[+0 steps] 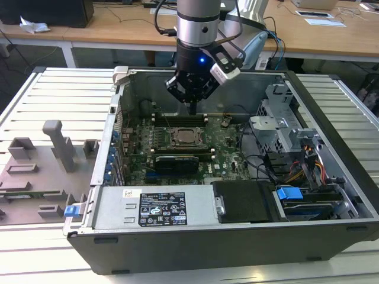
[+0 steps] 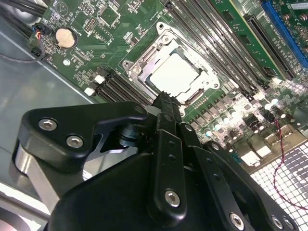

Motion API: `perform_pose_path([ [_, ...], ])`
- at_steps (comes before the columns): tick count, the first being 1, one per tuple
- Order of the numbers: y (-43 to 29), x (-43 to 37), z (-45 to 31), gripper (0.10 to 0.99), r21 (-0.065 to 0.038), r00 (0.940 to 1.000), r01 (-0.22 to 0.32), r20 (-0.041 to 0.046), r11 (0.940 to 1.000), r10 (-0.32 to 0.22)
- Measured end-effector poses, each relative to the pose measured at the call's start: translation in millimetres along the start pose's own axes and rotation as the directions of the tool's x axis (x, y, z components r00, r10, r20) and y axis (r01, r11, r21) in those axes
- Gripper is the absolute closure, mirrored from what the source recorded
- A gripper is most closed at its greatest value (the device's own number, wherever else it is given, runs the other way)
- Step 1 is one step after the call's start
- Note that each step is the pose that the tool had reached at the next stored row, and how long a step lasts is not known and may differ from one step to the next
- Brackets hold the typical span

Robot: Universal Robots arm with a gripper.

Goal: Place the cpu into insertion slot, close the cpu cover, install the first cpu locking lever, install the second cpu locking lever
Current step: 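Install the first cpu locking lever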

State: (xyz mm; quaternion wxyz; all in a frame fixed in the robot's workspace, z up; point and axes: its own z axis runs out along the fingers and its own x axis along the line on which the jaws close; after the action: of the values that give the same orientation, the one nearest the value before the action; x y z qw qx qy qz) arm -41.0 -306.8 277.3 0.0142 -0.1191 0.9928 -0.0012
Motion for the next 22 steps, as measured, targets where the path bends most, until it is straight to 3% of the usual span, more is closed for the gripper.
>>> perform_pose_path([
  [7, 1.7, 6.4, 0.4, 0.98, 0.0, 1.0, 0.0, 0.0, 1.0, 0.0],
  [22, 11.2, 45.0, -0.2, 0.98, 0.0, 1.0, 0.0, 0.0008, 1.0, 0.0],
])
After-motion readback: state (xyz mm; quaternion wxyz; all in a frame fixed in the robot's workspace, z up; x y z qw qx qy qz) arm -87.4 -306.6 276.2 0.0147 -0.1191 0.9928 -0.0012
